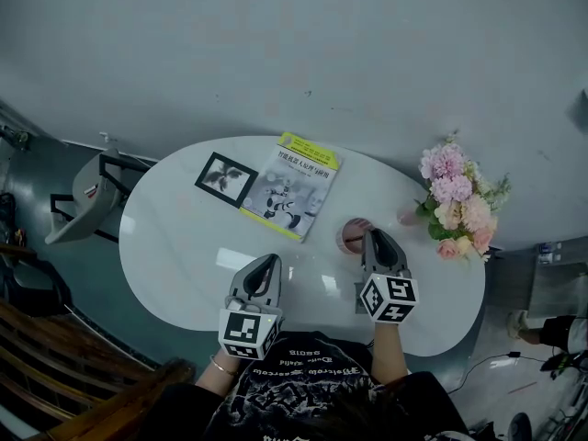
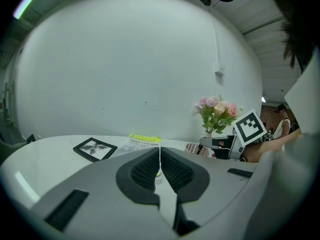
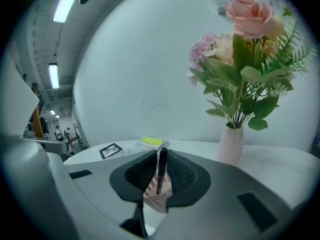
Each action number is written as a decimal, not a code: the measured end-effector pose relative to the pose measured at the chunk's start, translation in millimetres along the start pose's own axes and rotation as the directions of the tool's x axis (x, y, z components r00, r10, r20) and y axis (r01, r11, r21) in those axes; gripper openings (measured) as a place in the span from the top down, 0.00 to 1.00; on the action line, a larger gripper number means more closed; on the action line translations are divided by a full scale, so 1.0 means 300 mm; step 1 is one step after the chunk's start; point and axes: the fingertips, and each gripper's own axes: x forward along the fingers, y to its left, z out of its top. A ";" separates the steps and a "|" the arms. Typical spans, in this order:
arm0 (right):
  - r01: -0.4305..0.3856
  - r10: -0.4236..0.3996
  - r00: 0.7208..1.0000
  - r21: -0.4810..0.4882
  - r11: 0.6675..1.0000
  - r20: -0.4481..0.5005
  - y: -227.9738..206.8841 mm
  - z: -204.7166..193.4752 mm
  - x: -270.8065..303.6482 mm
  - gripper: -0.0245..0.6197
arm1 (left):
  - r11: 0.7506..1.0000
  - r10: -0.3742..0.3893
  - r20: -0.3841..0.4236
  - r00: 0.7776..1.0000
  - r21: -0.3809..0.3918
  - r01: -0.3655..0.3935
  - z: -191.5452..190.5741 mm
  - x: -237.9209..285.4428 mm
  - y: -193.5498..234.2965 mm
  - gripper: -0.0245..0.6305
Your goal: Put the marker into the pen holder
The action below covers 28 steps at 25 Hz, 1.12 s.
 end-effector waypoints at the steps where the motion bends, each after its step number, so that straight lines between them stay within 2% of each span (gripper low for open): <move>1: 0.001 -0.001 1.000 0.000 1.000 -0.004 -0.002 -0.005 -0.001 0.83 | 1.000 -0.002 -0.001 1.000 0.001 0.002 -0.001 0.001 -0.003 0.92; 13: 0.015 -0.015 0.999 0.001 1.000 -0.031 -0.028 -0.030 -0.014 0.75 | 1.000 -0.002 0.003 1.000 0.006 0.002 -0.011 -0.008 -0.019 0.92; 16: 0.019 -0.020 0.999 -0.017 1.000 -0.042 -0.030 -0.037 -0.021 0.67 | 1.000 -0.008 0.004 1.000 0.010 0.008 -0.009 -0.011 -0.026 0.92; 28: 0.007 -0.005 1.000 -0.056 0.998 0.028 0.014 0.021 -0.107 0.64 | 0.999 -0.044 0.011 0.999 0.020 0.043 -0.017 -0.031 -0.066 0.92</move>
